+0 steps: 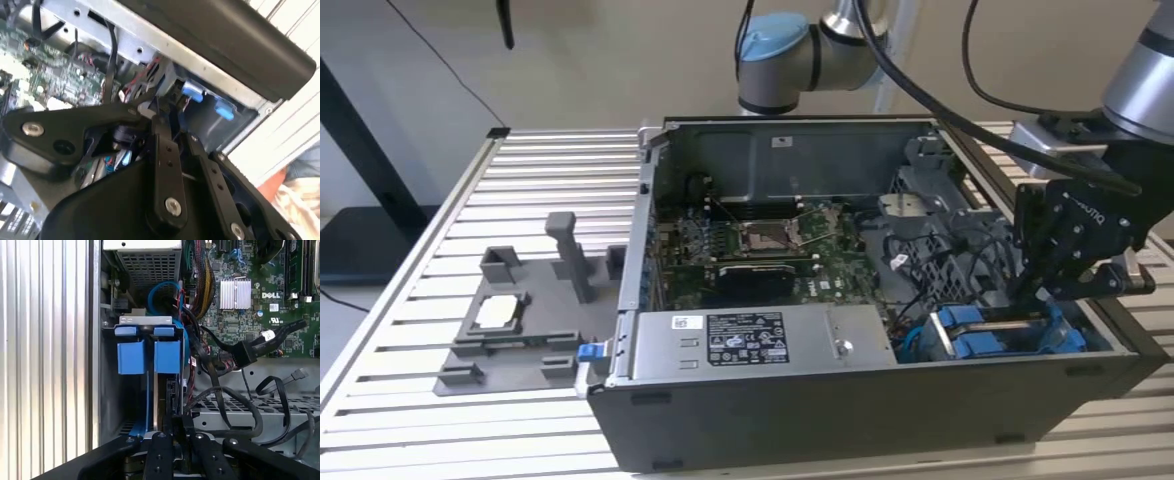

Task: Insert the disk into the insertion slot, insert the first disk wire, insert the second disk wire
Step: 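Insert the first disk wire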

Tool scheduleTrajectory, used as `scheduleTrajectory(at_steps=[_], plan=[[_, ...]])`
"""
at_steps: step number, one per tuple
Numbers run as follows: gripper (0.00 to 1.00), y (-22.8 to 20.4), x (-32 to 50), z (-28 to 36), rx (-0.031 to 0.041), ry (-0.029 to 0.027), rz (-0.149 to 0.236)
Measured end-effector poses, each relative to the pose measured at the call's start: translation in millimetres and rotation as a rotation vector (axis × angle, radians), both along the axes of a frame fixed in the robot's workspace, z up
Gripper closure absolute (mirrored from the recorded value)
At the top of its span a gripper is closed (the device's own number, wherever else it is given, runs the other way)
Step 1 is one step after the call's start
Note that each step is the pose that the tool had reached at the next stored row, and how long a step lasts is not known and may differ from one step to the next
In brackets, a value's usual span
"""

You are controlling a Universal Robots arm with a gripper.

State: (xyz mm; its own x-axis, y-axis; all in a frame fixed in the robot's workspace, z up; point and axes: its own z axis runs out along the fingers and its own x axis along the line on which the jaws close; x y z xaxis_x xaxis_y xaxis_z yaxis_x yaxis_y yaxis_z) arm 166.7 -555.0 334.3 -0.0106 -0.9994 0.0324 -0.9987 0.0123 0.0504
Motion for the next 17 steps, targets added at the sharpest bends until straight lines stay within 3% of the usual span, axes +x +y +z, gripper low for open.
scheduleTrajectory(at_steps=[4,13,17], plan=[[0.81,0.1,0.0,-0.2,0.0049,-0.0060,0.001],[0.81,0.1,0.0,-2.5,0.0067,-0.0063,0.001],[0.73,0.1,0.0,-0.8,0.0055,-0.0062,0.001]])
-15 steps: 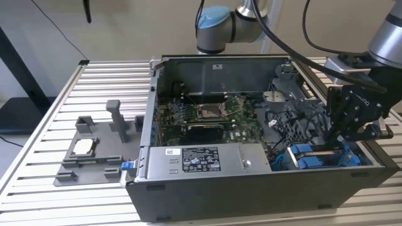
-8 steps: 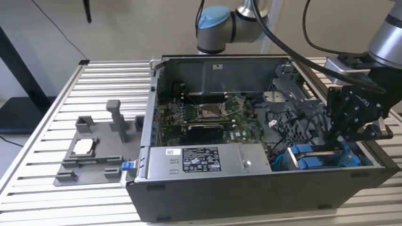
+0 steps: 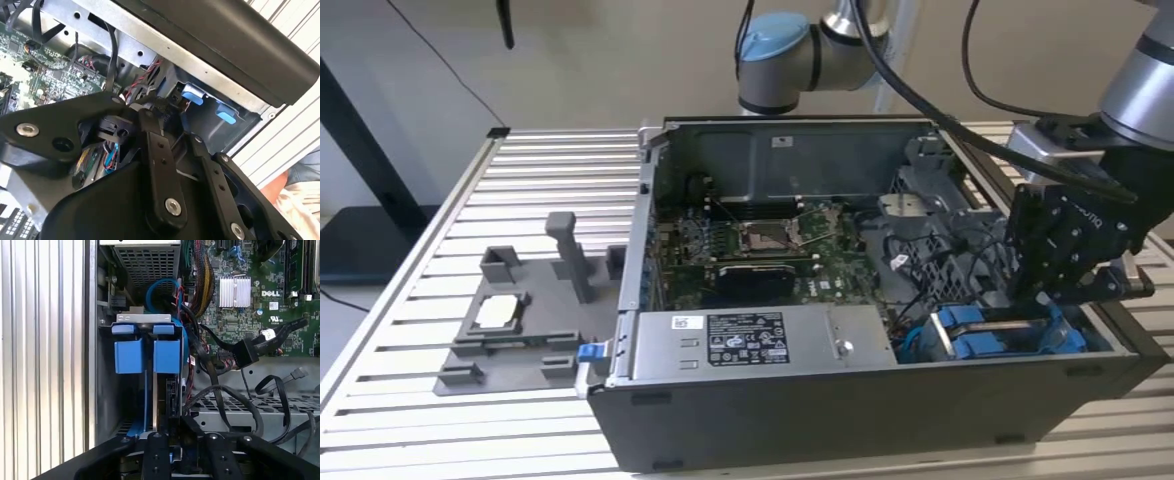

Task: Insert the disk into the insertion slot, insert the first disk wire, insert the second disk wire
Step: 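Insert the first disk wire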

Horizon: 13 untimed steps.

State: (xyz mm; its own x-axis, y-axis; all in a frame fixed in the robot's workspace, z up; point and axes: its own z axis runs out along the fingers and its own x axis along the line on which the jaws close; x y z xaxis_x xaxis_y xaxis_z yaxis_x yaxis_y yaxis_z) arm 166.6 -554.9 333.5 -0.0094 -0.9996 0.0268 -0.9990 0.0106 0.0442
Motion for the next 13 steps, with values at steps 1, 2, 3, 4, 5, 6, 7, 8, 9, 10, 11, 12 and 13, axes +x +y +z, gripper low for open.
scheduleTrajectory(at_steps=[1,2,3,4,5,6,7,8,9,10,11,12,13], plan=[[0.73,0.0,0.0,3.2,-0.0002,0.0000,0.000],[0.73,-0.1,0.0,7.9,0.0001,0.0000,0.000],[0.73,-0.1,0.0,12.5,-0.0002,0.0000,0.000],[0.73,-0.1,0.0,17.0,-0.0004,0.0000,0.000],[0.73,-0.1,0.0,20.9,-0.0002,0.0000,0.000],[0.73,-0.1,0.0,24.2,-0.0003,-0.0001,0.000],[0.73,-0.1,0.0,26.8,-0.0003,0.0000,0.000],[0.73,-0.1,-0.2,29.4,-0.0003,0.0000,0.000],[0.73,-0.1,-0.3,31.9,-0.0004,-0.0001,0.000],[0.73,-0.1,-0.5,34.4,-0.0003,0.0000,0.000],[0.73,-0.1,-0.8,36.6,-0.0002,0.0000,0.000],[0.73,-0.1,-1.3,38.8,-0.0003,-0.0002,0.000],[0.73,-0.1,-1.9,40.4,-0.0003,-0.0006,0.000]])
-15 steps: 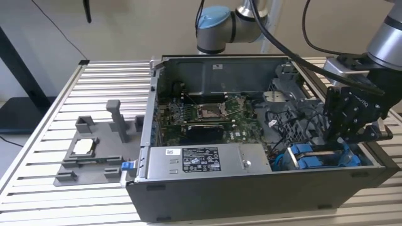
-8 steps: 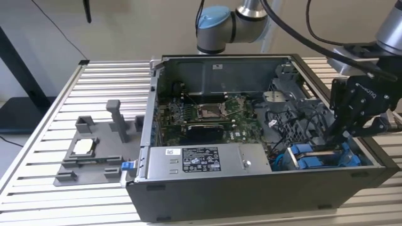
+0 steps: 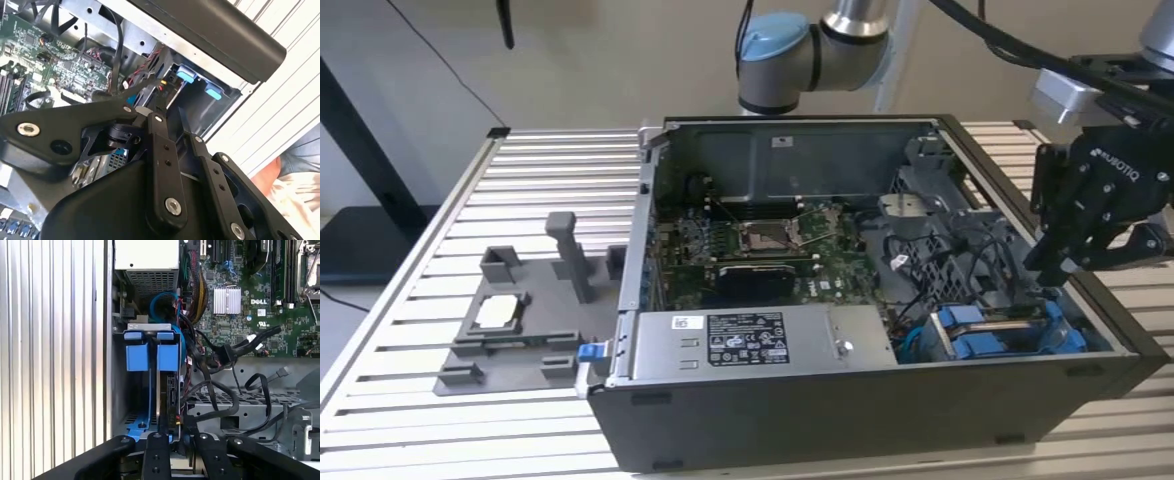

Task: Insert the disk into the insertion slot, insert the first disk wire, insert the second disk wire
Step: 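Insert the first disk wire, then insert the second disk wire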

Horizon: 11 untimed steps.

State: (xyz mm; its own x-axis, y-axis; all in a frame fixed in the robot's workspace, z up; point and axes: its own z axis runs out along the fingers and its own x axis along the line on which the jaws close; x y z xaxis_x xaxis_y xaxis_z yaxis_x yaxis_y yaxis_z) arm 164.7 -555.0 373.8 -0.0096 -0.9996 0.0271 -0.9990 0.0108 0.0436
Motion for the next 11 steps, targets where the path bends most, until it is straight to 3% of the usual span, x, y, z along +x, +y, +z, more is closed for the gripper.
scheduleTrajectory(at_steps=[6,9,11], plan=[[0.73,1.6,-5.5,4.5,-0.0011,-0.0065,0.000],[0.73,3.8,-8.8,4.6,-0.0016,-0.0128,0.000],[0.73,4.3,-8.9,4.6,-0.0017,-0.0131,-0.001]])
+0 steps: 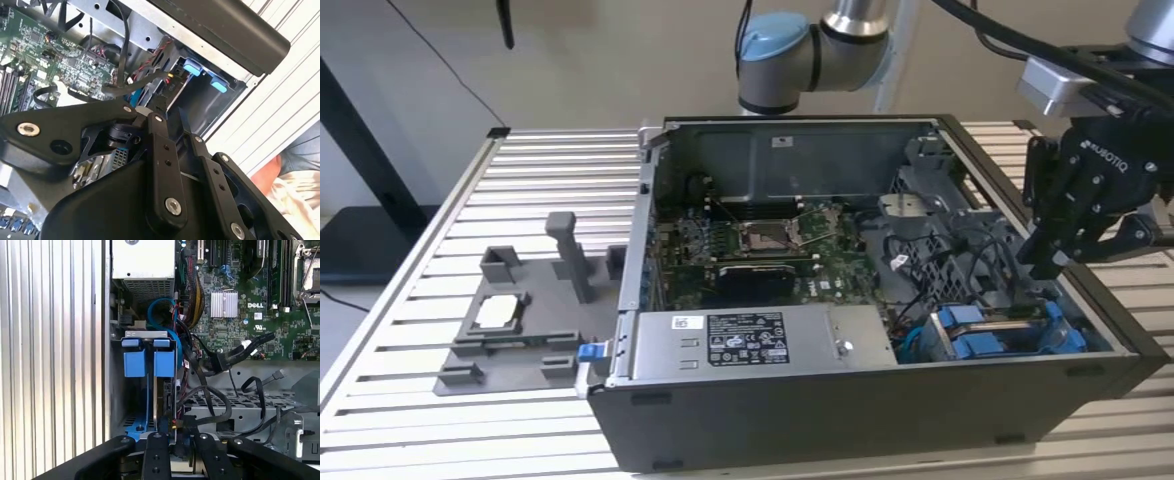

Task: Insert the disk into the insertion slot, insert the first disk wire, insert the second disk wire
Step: 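Insert the second disk wire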

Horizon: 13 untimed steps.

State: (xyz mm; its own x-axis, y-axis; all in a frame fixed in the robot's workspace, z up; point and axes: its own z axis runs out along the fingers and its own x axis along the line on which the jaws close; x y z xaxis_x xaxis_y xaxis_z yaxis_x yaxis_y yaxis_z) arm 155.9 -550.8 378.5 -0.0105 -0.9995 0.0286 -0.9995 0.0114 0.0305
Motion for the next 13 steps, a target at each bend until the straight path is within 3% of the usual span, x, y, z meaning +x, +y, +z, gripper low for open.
scheduleTrajectory(at_steps=[5,13], plan=[[0.73,4.0,-0.2,0.0,0.0000,-0.0001,-0.005],[0.73,15.2,-2.2,1.1,-0.0003,-0.0001,-0.005]])
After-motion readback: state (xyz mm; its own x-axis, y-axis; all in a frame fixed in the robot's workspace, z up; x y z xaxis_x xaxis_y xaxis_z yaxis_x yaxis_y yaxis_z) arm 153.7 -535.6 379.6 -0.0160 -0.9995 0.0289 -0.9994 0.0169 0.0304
